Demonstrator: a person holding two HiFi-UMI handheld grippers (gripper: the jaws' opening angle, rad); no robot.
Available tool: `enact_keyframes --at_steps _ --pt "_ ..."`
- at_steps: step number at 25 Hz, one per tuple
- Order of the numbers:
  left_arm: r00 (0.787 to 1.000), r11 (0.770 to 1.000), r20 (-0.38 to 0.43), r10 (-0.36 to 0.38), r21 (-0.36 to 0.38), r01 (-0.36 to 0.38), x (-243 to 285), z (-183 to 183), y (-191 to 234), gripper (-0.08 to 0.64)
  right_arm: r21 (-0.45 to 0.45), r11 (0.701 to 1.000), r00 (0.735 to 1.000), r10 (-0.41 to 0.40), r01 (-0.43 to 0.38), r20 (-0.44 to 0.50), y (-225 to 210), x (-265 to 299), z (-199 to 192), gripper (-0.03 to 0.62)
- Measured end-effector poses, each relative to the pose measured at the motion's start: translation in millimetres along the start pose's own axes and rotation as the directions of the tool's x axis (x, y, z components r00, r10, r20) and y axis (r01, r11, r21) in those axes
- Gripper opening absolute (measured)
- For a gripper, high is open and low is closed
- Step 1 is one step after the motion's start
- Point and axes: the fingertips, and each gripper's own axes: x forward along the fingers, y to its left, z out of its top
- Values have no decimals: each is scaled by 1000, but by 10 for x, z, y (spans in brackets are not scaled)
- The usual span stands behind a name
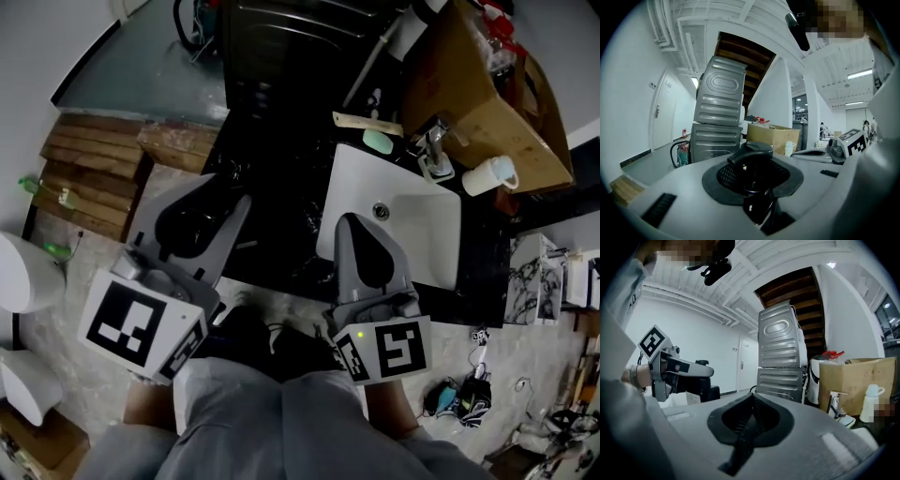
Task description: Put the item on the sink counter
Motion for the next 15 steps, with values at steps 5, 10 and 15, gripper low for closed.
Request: enact_keyframes --at_steps 5,10,15 --pt "997 997 -1 -75 3 75 46 -30 192 117 -1 997 997 -76 76 -3 124 116 22 -3" --pt "989 989 -3 -146 1 146 74 -61 291 117 3 990 990 -140 140 2 218 187 36 -3" --pt "980 980 -9 -200 3 201 125 -96 377 117 3 981 980 -195 195 -28 272 223 -21 -3"
